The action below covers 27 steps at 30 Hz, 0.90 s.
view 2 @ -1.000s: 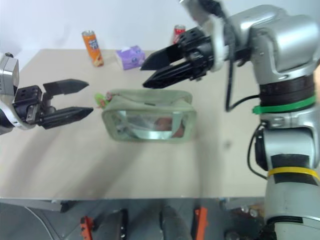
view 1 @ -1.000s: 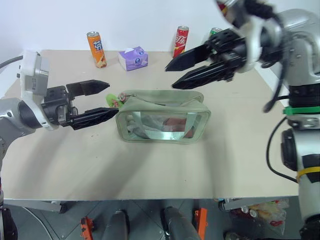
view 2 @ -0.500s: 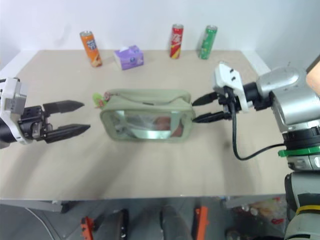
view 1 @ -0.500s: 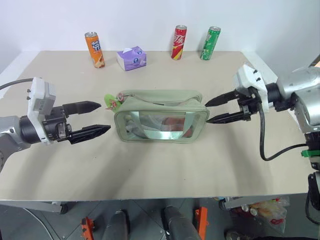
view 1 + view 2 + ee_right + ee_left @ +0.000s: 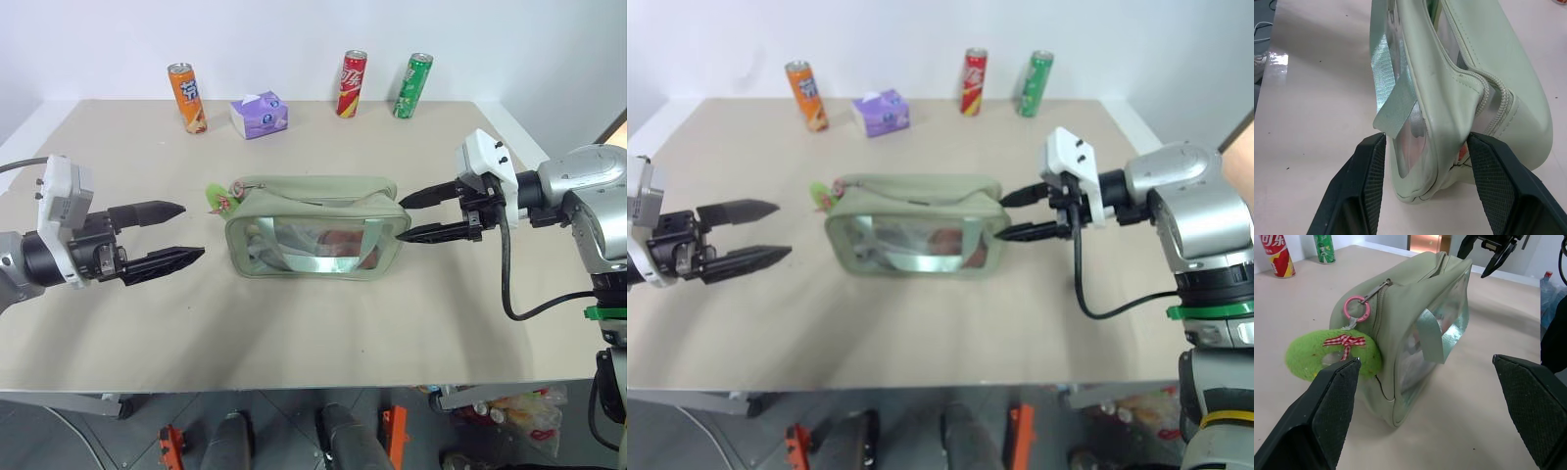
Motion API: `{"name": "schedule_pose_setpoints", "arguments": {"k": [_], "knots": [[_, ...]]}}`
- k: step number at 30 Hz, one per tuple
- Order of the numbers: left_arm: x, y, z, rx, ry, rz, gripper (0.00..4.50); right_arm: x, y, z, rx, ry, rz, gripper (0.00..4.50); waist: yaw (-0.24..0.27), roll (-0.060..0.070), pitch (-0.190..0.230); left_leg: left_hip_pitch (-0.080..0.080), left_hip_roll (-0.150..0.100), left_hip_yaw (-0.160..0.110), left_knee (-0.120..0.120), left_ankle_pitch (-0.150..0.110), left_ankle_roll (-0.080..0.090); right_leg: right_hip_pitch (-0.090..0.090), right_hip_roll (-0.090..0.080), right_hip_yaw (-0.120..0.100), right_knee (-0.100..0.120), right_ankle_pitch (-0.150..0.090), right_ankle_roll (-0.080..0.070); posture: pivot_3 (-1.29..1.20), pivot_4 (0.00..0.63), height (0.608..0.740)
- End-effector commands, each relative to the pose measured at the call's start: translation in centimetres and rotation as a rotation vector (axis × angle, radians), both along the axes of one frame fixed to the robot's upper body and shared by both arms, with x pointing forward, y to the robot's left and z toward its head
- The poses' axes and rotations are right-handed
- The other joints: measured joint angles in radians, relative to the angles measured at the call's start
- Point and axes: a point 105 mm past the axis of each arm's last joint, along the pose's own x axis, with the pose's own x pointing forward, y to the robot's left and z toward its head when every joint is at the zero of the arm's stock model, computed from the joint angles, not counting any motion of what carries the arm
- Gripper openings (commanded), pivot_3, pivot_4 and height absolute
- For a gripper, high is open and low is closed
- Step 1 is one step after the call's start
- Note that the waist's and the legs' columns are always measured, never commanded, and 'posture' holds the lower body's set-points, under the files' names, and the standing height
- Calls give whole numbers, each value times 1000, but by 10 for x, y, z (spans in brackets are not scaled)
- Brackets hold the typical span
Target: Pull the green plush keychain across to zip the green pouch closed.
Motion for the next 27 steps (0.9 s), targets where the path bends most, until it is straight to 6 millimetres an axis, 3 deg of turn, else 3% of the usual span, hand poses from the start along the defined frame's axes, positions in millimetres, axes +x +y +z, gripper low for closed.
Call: {"name": "schedule_pose_setpoints", "arguments": {"k": [1,4,6,14,22,27], "knots": [[-5,2,11,6,-52,13,4500,-1,-1,11,7,-44,-2,1538,0,0,0,0,0,0,0,0,0,0,0,0,0,0,0,0,150,740],[-3,5,18,-47,-74,29,4500,-2,0,10,5,-41,4,474,0,0,0,0,0,0,0,0,0,0,0,0,0,0,0,0,150,740],[-2,6,27,-117,-90,30,4500,-2,1,10,8,-40,10,30,1,0,0,0,0,0,0,0,0,0,0,0,0,0,0,0,150,740],[-2,10,23,-201,-51,59,4500,-3,4,13,12,-44,23,30,0,0,0,0,0,0,0,0,0,0,0,0,0,0,0,0,150,740],[23,64,-19,-271,55,364,4500,-4,7,12,18,-37,34,30,-1,0,0,1,0,-1,0,0,0,0,1,0,1,0,0,0,150,740],[34,57,-42,-225,96,386,4500,-6,10,11,27,-32,43,30,-1,0,0,1,0,0,1,0,0,1,0,0,1,0,0,0,150,740]]}}
